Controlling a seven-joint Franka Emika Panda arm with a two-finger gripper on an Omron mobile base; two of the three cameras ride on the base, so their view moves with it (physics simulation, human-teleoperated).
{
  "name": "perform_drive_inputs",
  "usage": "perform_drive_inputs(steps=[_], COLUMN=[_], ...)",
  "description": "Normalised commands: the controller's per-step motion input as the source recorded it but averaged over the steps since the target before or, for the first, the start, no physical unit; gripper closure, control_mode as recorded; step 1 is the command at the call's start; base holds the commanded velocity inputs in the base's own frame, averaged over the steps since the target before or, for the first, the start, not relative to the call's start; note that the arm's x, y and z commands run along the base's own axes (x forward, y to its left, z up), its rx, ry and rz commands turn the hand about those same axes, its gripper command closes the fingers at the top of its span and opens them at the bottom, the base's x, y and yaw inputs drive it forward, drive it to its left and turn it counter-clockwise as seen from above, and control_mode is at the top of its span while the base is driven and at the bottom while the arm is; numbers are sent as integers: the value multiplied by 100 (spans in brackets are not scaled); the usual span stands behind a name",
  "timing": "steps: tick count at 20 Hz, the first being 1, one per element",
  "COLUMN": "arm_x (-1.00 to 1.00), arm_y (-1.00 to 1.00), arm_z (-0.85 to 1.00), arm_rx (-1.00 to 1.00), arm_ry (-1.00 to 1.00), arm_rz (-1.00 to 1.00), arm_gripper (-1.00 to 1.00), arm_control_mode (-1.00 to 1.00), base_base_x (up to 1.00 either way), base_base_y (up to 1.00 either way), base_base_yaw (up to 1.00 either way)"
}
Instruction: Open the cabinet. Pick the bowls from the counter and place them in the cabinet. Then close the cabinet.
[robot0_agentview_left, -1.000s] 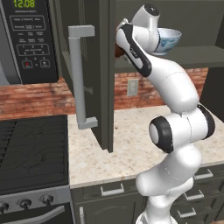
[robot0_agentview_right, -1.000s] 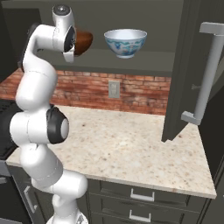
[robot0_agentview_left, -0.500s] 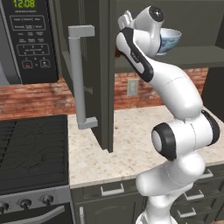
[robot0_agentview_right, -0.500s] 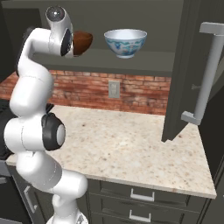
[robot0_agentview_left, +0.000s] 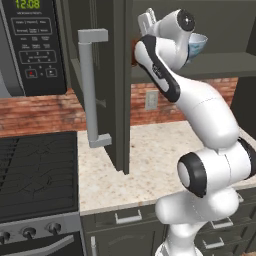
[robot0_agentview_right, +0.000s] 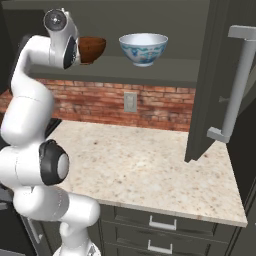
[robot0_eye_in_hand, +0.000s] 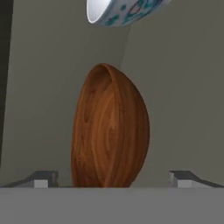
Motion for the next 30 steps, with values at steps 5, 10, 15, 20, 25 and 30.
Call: perform_drive_inputs(steps=[5,10,15,20,25,30], arm_x=[-71,-96,-100,-100,-100,-100], arm_y=[0,0,-1,-6,-1,0], arm_z=[21,6,7,6,13,10], arm_rx=[0,0,0,0,-4,-10], arm_ry=[-24,-26,-32,-31,-26,-9], arm_rz=[0,0,0,0,0,0], arm_gripper=[-100,-100,-100,-100,-100,-100], arm_control_mode=[-100,-100,-100,-100,-100,-100], base_base_x=[0,0,0,0,0,0], base_base_y=[0,0,0,0,0,0], base_base_yaw=[0,0,0,0,0,0])
